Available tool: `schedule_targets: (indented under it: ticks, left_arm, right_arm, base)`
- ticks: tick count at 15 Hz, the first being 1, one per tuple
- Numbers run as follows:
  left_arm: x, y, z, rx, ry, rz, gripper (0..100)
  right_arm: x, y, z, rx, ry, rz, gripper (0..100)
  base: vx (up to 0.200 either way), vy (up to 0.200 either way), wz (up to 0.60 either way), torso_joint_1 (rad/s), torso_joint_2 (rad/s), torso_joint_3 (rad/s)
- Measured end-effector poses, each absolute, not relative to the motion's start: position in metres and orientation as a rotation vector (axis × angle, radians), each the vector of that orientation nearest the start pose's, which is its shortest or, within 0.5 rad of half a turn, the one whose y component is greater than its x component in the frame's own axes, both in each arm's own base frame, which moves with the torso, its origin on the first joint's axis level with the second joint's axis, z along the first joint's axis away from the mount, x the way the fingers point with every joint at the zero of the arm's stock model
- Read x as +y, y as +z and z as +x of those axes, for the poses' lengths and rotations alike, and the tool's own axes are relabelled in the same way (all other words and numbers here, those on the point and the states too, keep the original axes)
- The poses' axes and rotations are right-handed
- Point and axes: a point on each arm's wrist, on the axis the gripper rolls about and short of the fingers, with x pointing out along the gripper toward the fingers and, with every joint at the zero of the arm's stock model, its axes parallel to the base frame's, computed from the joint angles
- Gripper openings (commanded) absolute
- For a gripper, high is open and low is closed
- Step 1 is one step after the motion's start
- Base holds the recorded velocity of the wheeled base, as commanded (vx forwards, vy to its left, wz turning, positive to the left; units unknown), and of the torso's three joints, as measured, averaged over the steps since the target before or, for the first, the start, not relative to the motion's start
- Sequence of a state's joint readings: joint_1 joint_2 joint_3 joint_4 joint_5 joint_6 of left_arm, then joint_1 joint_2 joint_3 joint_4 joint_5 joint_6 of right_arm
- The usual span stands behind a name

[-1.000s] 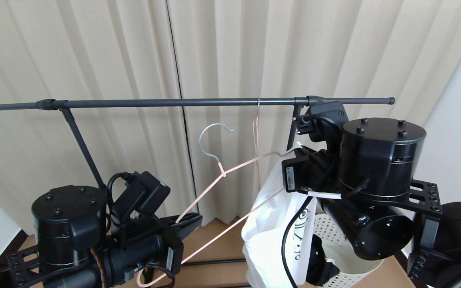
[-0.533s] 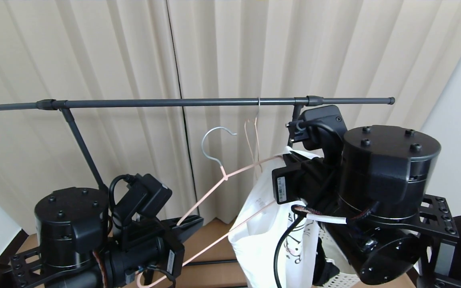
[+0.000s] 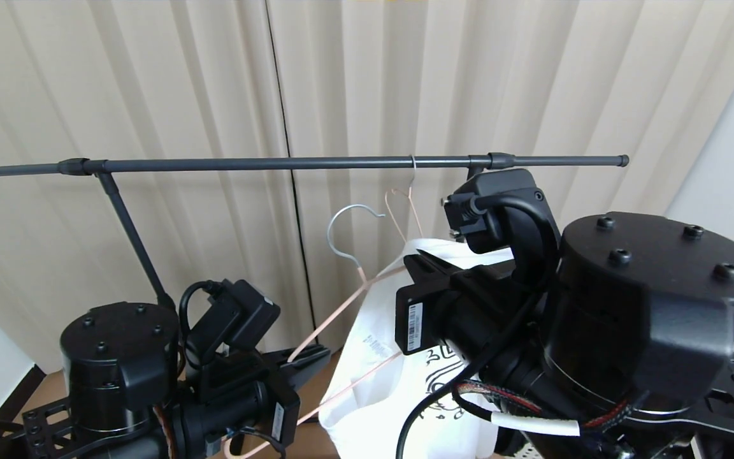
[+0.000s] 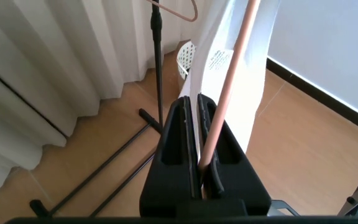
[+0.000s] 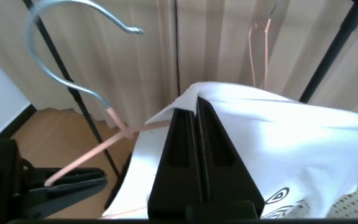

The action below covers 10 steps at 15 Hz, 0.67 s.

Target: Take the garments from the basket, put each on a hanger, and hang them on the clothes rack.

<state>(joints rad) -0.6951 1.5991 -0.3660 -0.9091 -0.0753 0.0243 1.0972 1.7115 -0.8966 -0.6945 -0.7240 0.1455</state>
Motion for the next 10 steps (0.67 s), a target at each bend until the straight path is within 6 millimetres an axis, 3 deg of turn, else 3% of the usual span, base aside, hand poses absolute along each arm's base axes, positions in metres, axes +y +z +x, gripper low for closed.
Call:
schedule_targets:
  ticks: [10]
  left_arm:
    - [-0.1548,0.1289,0.1752,0.299,-0.788,0.126,0]
  right_arm:
    - [0.2786,0.2161,0.1481,0.071,0.425,0.124,0]
  base:
    - [0.000,0.000,0.00,0.000,0.00,0.000]
